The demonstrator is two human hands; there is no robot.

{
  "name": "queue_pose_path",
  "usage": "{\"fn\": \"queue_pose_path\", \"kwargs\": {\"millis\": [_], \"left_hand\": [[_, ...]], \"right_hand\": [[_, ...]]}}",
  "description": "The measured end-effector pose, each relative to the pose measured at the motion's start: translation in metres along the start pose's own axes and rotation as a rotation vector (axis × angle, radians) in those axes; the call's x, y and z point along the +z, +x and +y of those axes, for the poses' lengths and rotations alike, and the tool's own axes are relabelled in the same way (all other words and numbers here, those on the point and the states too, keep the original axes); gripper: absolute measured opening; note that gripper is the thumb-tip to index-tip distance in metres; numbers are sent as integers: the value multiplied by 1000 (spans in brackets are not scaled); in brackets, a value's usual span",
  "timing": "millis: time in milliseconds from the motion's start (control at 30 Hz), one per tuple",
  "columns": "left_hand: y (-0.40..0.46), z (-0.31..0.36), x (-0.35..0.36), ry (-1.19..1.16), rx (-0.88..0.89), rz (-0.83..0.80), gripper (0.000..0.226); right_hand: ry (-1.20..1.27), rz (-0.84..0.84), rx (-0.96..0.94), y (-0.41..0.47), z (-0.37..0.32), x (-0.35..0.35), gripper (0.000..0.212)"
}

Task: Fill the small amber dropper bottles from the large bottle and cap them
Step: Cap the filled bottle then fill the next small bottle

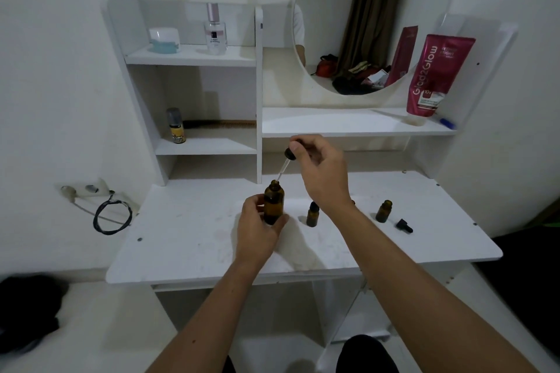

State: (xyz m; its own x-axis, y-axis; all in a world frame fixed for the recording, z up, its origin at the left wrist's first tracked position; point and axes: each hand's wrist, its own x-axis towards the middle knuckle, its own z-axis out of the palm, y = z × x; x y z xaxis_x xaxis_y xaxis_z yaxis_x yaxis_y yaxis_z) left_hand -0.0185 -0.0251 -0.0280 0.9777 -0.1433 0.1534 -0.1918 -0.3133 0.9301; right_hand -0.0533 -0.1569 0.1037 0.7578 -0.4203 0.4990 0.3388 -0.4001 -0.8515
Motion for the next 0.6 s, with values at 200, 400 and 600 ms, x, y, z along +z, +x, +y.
{"fn": "queue_pose_path", "kwargs": {"millis": [200,400,600], "left_hand": [[5,-6,1,12,9,18,55],[8,-11,2,0,40,30,52],[7,-11,2,18,39,28,52]], "right_hand": [[-121,-153,73,2,20,14,12],[-213,-183,148,-9,35,30,9],[-215,-121,167,-10,39,37,5]]}}
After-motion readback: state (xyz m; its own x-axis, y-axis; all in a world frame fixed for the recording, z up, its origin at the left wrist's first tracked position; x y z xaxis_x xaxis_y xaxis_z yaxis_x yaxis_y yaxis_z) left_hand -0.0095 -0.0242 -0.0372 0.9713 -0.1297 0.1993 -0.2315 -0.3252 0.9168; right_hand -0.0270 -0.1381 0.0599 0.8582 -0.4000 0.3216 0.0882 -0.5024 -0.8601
